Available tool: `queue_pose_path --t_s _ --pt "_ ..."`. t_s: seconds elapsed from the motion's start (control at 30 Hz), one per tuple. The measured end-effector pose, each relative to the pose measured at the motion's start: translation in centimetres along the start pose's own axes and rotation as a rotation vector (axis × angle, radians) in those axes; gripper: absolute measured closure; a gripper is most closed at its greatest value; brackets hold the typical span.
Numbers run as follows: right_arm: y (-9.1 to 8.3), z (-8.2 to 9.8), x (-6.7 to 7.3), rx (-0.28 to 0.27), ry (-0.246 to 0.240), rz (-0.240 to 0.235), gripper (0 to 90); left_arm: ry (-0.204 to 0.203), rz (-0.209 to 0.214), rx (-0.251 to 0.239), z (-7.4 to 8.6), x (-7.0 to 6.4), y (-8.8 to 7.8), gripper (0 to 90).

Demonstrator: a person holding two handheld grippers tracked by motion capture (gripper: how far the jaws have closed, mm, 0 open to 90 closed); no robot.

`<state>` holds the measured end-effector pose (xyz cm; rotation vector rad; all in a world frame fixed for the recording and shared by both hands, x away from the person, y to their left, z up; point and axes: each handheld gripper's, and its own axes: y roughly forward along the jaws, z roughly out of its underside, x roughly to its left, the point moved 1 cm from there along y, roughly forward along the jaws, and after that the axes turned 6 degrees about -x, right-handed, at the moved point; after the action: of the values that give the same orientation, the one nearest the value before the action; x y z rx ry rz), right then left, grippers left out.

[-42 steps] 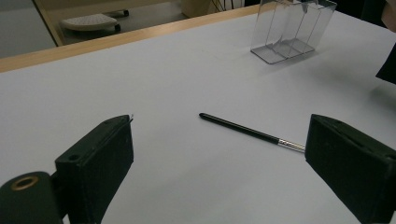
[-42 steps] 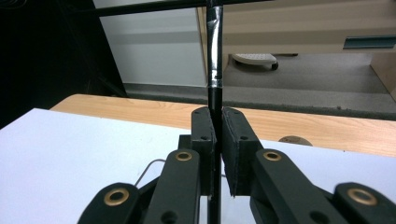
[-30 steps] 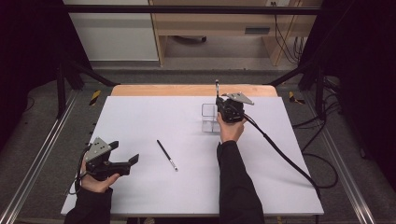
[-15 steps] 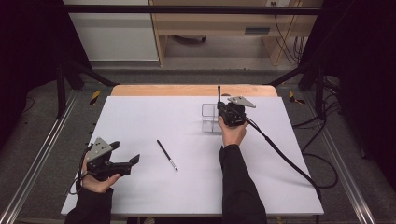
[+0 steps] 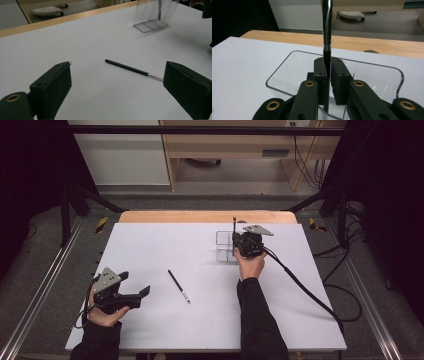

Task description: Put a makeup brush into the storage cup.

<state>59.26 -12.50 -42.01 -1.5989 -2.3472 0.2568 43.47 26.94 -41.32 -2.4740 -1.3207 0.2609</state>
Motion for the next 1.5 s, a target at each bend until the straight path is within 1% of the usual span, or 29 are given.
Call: queue_pose_path --t_s 0.13,0.2,0.33,0.43,0.5,0.67,0.77,0.87,0.93,1.0,1.07,1.17,1.23,1.33,1.5 --pt "-0.7 -0.2 0.2 -0.012 -0.012 -0.011 79.7 0.001 0.0 0.001 0.0 0.0 0.0 7.3" --pt "-1.2 -0.3 0.3 -0.016 -0.013 -0.026 77.9 0.0 0.0 0.0 0.0 -0.1 0.0 7.3" --pt "-2.2 -0.4 0.4 -0.014 -0.029 -0.054 71.9 0.001 0.0 0.001 0.0 -0.1 0.0 7.3" --pt "-3.2 -0.4 0.4 -0.008 -0.044 -0.081 65.6 -0.001 0.001 0.0 0.0 -0.1 0.0 7.3" --pt "-3.8 -0.4 0.4 -0.003 -0.039 -0.106 63.0 -0.002 -0.001 -0.001 0.0 0.0 0.0 7.3" --pt "-5.4 -0.4 0.5 -0.008 -0.061 -0.127 55.5 -0.009 -0.003 -0.002 0.0 0.0 0.0 7.3" --pt "-6.4 -0.4 0.3 -0.014 -0.058 -0.145 50.8 -0.007 -0.003 0.001 0.1 0.0 0.1 7.3" --pt "-7.3 -0.3 0.1 -0.025 -0.063 -0.143 46.9 -0.006 -0.004 0.003 0.1 -0.1 0.2 7.3" --pt "-7.9 -0.3 0.0 -0.029 -0.076 -0.143 43.2 -0.007 -0.003 0.005 0.2 -0.1 0.2 7.2" --pt "-8.5 -0.2 0.0 -0.034 -0.076 -0.152 40.2 -0.009 -0.004 0.006 0.2 -0.1 0.3 7.3" --pt "-9.2 -0.2 -0.1 -0.04 -0.078 -0.159 35.4 -0.009 -0.005 0.007 0.3 0.0 0.3 7.3" --pt "-10.2 0.0 -0.2 -0.042 -0.08 -0.17 31.4 -0.011 -0.006 0.008 0.3 -0.1 0.4 7.3" --pt "-10.7 0.1 -0.2 -0.039 -0.103 -0.161 27.8 -0.01 -0.007 0.008 0.3 -0.1 0.4 7.2" --pt "-11.4 0.3 -0.4 -0.042 -0.093 -0.178 24.8 -0.006 -0.004 0.007 0.3 -0.2 0.4 7.2" --pt "-12.7 0.6 -0.6 -0.045 -0.097 -0.191 17.4 -0.008 -0.006 0.006 0.3 -0.2 0.4 6.9"
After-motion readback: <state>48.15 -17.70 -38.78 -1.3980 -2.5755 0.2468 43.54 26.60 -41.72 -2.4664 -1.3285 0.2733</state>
